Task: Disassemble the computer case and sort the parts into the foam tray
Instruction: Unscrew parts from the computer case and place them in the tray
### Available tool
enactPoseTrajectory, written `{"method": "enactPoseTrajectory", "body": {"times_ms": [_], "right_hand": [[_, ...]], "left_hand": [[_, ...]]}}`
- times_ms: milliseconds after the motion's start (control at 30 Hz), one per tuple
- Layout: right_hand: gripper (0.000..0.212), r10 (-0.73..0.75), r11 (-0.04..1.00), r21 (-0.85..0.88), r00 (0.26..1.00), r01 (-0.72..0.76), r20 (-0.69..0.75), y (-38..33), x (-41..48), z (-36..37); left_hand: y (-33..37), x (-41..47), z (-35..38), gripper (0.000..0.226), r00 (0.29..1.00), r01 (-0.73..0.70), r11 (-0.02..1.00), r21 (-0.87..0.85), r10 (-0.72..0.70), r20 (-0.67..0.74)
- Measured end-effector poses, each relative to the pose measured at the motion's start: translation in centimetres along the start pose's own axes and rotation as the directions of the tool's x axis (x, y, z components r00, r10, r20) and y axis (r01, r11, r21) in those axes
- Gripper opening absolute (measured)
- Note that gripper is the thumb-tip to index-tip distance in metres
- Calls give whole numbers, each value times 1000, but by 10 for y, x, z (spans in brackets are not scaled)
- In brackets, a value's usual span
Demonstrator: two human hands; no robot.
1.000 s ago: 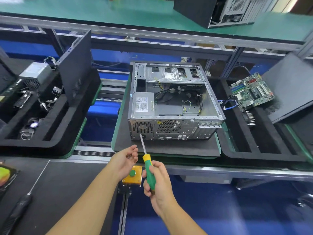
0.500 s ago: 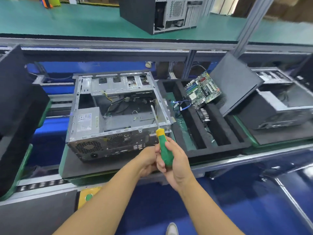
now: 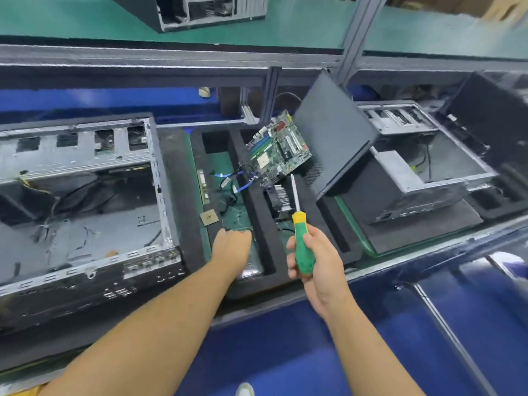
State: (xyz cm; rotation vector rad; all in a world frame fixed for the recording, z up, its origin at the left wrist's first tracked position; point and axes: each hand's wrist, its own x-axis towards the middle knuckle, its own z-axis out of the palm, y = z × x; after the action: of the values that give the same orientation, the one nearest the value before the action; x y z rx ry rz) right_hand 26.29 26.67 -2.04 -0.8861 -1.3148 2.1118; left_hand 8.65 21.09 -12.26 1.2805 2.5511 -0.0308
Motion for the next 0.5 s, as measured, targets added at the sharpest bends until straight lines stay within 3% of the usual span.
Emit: {"method": "enactPoseTrajectory", "body": {"times_ms": [100,200,267,333,400,500], "right_hand": [[24,2,1000,4,1000,-2,9,-1,12,-6],[24,0,1000,28,1000,-1,25,0,17,-5],[23,3,997,83,1000,-5,29,3,16,1],[21,4,984,179,999,-12,48,5,12,14],[20,0,963,269,996,-25,92,9,3,35],[26,7,932,356,984,-70,176,21,-19,77]], "left_hand": [[-5,15,15,24,1000,5,998,55,-6,15],[-10,20,23,34,999,34,979,-200,-39,-21],[-13,11,14,35,992,71,836,-544,-118,-53],[-15,-6,-2,32,984,63,602,-796,-169,-50],[-16,-32,-21,29,990,42,411,-911,-143,-19],[-31,-87,-45,32,999,-21,351,-936,-19,-30]]}}
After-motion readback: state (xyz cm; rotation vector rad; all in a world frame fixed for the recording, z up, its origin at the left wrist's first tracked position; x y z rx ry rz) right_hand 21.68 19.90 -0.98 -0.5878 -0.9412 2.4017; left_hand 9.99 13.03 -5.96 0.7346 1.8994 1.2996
